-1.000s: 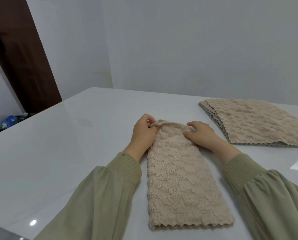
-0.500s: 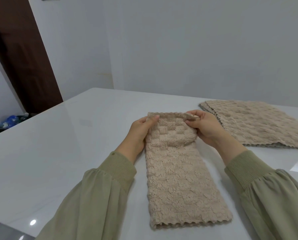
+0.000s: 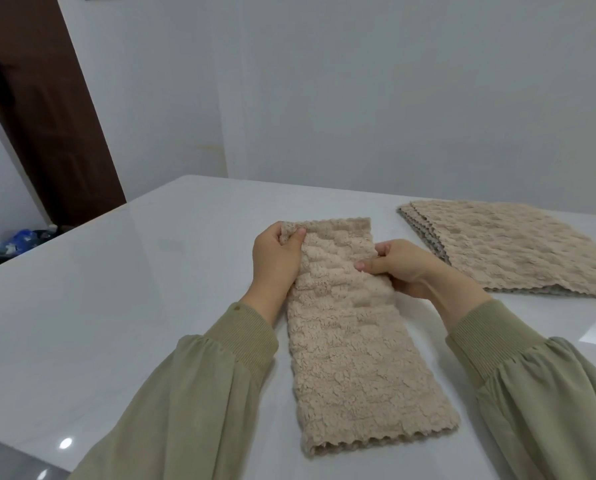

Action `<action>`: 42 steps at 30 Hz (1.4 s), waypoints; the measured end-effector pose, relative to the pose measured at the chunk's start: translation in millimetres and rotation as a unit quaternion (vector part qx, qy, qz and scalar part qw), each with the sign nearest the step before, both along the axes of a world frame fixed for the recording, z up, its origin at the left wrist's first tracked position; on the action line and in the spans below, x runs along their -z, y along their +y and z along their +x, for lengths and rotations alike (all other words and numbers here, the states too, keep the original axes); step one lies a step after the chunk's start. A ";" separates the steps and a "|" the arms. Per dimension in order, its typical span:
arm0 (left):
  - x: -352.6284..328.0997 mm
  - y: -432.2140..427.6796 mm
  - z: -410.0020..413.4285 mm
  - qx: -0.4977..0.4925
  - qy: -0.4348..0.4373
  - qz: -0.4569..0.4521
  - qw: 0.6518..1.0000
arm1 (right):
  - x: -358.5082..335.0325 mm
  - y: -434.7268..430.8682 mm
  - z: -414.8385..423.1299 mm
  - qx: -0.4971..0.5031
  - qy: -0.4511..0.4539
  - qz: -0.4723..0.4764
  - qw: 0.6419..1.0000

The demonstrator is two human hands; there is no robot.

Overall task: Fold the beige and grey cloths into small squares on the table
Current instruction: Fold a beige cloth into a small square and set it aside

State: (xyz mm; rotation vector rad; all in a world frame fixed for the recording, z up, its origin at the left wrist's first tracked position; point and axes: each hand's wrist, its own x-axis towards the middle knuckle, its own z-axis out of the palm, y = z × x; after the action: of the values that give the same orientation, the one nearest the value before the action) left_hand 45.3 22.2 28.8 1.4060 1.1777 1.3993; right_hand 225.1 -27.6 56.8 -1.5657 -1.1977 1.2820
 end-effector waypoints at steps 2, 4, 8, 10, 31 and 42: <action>4.0 -0.1 -0.2 -0.030 0.055 0.025 0.998 | 3.0 2.9 -2.1 0.036 -0.041 0.025 0.998; 6.5 -1.0 -1.1 -0.027 0.100 0.009 0.995 | 8.6 6.0 -3.2 0.088 -0.183 0.079 0.976; 10.3 -0.7 -4.3 -0.009 0.311 0.073 0.948 | 31.5 4.8 -3.7 0.111 -0.387 0.214 0.890; 8.9 -8.1 -2.6 0.035 0.390 0.115 0.913 | 35.1 -0.4 -5.0 0.065 -0.410 0.238 0.878; 24.6 -20.8 -12.9 0.065 0.475 0.051 0.876 | 41.2 -63.6 -2.3 -0.045 -0.411 0.262 0.872; 23.3 39.5 6.9 -0.085 0.493 -0.019 0.866 | 42.7 18.4 19.5 0.059 -0.362 0.164 0.916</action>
State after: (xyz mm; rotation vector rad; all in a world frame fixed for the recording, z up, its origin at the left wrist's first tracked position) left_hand 52.2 61.7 5.5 2.1125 1.9735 0.6884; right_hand 244.5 -9.2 14.1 -1.8720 -1.6249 0.3664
